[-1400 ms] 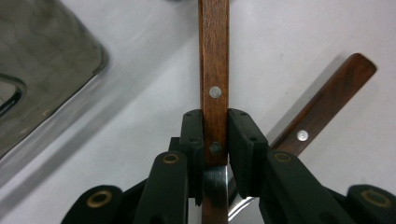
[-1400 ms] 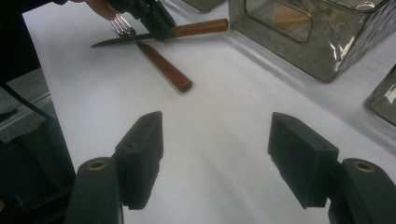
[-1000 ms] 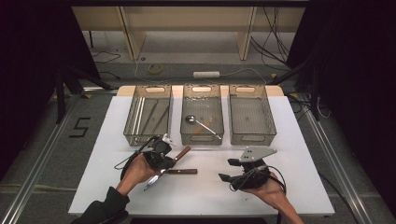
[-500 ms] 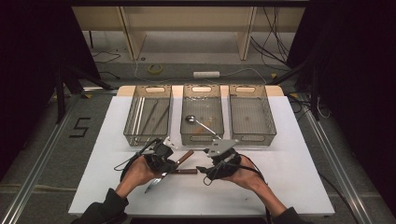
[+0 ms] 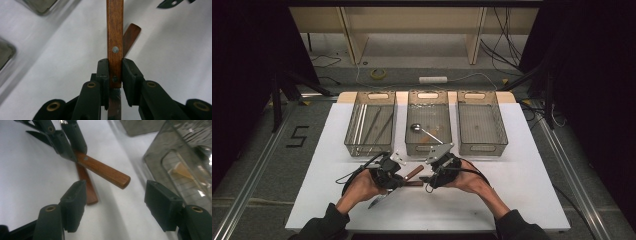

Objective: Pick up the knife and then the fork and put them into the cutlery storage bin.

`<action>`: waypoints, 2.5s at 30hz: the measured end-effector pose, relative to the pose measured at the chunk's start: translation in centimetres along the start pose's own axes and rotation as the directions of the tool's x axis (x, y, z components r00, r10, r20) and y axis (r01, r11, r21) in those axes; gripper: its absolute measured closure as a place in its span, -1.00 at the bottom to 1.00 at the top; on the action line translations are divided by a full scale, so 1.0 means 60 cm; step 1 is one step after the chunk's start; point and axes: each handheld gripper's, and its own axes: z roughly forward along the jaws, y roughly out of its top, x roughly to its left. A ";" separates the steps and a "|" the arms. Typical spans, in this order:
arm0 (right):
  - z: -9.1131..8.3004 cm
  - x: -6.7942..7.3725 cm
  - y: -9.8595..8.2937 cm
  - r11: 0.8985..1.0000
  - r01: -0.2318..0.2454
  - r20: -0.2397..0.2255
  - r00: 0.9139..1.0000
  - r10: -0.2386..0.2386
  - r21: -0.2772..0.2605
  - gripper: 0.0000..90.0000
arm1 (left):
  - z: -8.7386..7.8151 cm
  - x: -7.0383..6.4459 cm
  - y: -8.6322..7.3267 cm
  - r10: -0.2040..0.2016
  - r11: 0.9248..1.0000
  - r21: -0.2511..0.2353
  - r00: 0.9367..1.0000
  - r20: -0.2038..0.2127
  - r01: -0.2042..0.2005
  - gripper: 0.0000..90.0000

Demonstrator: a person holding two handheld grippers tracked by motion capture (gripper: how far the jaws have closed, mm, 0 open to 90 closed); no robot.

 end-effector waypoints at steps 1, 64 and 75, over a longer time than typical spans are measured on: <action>0.002 0.000 0.000 1.000 0.011 0.001 1.000 -0.011 0.005 -0.23 | -0.001 -0.002 0.001 0.007 1.000 0.002 1.000 0.006 -0.007 0.69; 0.018 0.120 -0.007 0.729 0.652 0.167 0.710 -0.684 0.210 0.54 | -0.003 -0.027 0.015 0.073 0.996 0.031 0.979 0.193 -0.081 0.69; 0.011 0.132 -0.013 0.642 0.731 0.143 0.627 -0.765 0.231 0.80 | -0.010 -0.030 0.019 0.066 0.996 0.038 0.975 0.211 -0.076 0.66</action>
